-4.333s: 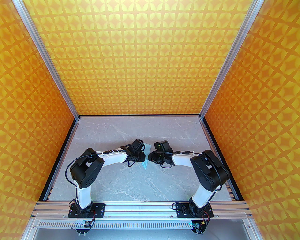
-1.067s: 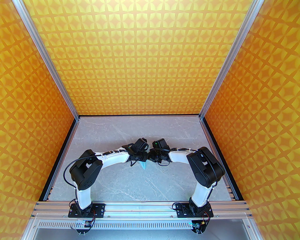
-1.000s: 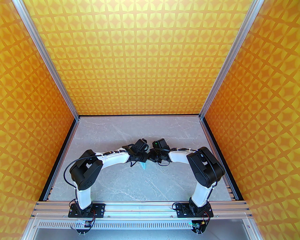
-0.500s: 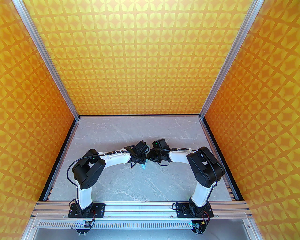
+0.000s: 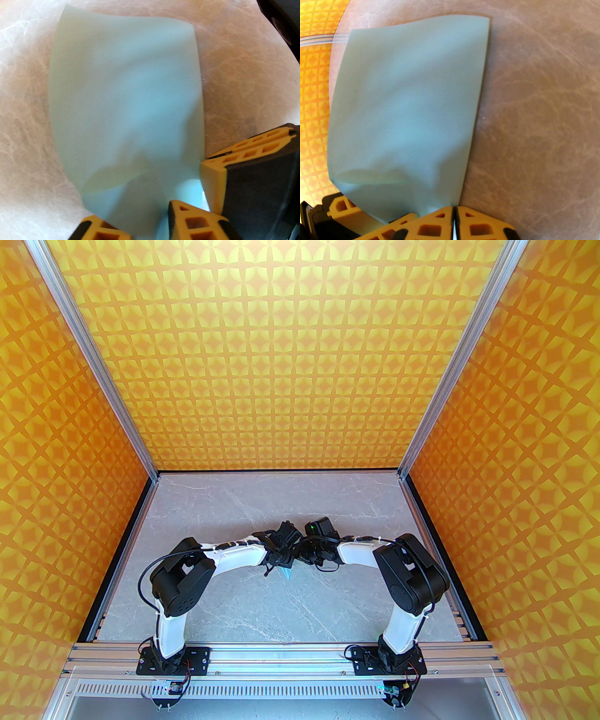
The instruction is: Fold a paper plane with a square sheet of paper (fold left side to right side)
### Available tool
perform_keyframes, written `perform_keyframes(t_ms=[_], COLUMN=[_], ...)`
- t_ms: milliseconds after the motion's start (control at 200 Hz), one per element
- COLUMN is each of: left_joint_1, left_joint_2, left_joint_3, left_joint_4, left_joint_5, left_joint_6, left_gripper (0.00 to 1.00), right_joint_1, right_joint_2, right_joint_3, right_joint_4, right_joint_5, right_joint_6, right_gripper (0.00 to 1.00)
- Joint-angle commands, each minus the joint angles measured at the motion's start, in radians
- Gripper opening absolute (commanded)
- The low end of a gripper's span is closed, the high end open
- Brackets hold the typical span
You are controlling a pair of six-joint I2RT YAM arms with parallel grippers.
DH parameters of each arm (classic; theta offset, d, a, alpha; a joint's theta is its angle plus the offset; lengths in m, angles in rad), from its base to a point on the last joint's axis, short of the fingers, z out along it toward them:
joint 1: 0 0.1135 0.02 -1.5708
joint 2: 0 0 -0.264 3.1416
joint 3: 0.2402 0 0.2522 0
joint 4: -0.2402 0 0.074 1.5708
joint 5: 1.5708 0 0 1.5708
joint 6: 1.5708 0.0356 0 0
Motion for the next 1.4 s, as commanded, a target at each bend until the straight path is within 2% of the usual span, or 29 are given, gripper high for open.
perform_keyframes(t_ms=[0,215,555,695,785,825,845,1075,1205,1395], left_joint_1=[0.0,0.048,0.121,0.154,0.183,0.183,0.214,0.305,0.344,0.35], left_joint_2=[-0.017,-0.069,-0.08,-0.117,-0.159,-0.179,-0.188,-0.272,-0.287,-0.205], left_joint_3=[0.036,0.034,0.015,-0.049,-0.106,-0.13,-0.143,-0.303,-0.352,-0.347], left_joint_4=[-0.018,-0.004,0.102,0.187,0.256,0.287,0.301,0.457,0.475,0.473], left_joint_5=[-0.013,0.015,0.191,0.28,0.342,0.374,0.387,0.475,0.478,0.476], left_joint_6=[-0.004,0.014,0.014,-0.019,-0.044,-0.049,-0.053,-0.134,-0.152,-0.171], left_gripper=[0.34,0.37,0.37,0.38,0.42,0.4,0.4,0.42,0.35,0.27], right_joint_1=[0.012,0.012,0.012,0.012,0.012,0.012,0.012,0.012,0.012,0.012], right_joint_2=[0.061,0.064,0.069,0.068,0.067,0.067,0.067,0.064,0.063,0.062], right_joint_3=[0.0,0.002,0.002,0.003,0.002,0.002,0.002,0.0,0.0,-0.001], right_joint_4=[-0.035,-0.036,-0.038,-0.04,-0.041,-0.041,-0.041,-0.038,-0.038,-0.034], right_joint_5=[0.051,0.051,0.05,0.051,0.051,0.05,0.05,0.049,0.048,0.048], right_joint_6=[-0.016,-0.018,-0.02,-0.023,-0.023,-0.023,-0.023,-0.021,-0.023,-0.02], right_gripper=[0.12,0.12,0.11,0.11,0.11,0.11,0.11,0.11,0.11,0.11])
